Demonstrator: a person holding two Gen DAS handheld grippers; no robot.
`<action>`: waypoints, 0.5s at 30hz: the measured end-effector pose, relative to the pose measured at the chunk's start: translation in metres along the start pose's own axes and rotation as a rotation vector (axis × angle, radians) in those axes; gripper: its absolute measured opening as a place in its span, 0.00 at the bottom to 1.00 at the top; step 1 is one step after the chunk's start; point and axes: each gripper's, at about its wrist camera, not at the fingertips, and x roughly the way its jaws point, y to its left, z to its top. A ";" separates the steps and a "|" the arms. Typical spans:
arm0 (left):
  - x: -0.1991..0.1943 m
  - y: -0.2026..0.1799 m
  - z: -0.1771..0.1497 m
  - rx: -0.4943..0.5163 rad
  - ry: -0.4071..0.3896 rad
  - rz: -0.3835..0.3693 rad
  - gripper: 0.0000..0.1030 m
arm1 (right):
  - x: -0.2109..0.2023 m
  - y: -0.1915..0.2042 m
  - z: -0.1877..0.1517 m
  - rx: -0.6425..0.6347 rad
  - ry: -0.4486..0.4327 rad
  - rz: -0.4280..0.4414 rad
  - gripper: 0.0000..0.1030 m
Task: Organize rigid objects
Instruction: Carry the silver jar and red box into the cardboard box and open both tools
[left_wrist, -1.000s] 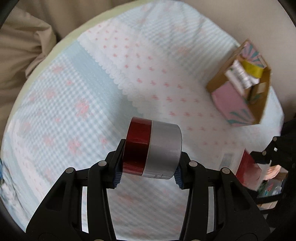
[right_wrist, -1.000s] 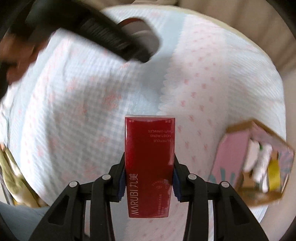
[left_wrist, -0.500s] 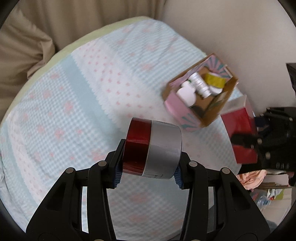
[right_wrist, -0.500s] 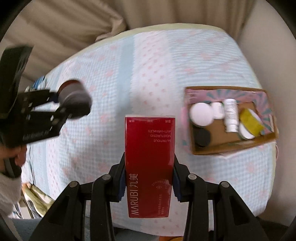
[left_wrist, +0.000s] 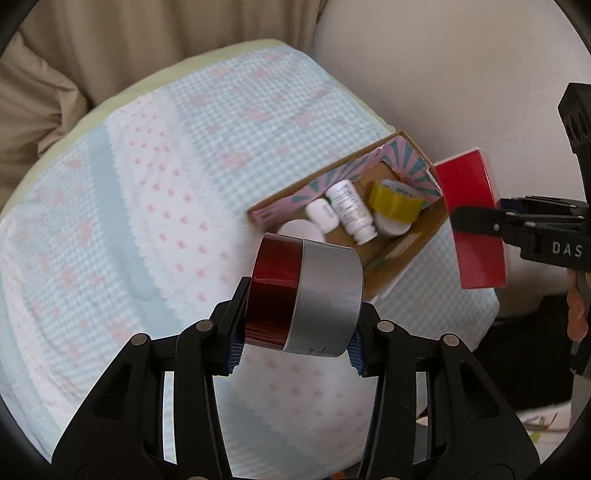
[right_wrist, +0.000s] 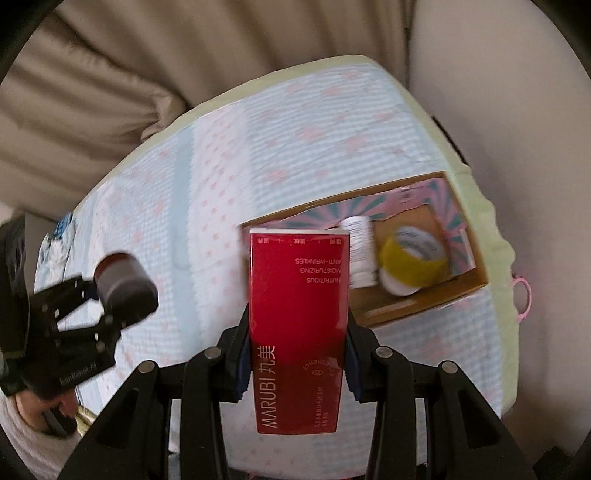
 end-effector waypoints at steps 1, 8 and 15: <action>0.008 -0.006 0.004 -0.013 0.006 -0.006 0.40 | 0.005 -0.015 0.006 0.013 0.001 -0.005 0.37; 0.081 -0.041 0.035 -0.043 0.078 -0.029 0.40 | 0.046 -0.068 0.023 0.130 0.025 0.029 0.37; 0.145 -0.050 0.071 -0.034 0.147 -0.013 0.40 | 0.095 -0.087 0.034 0.178 0.052 0.050 0.37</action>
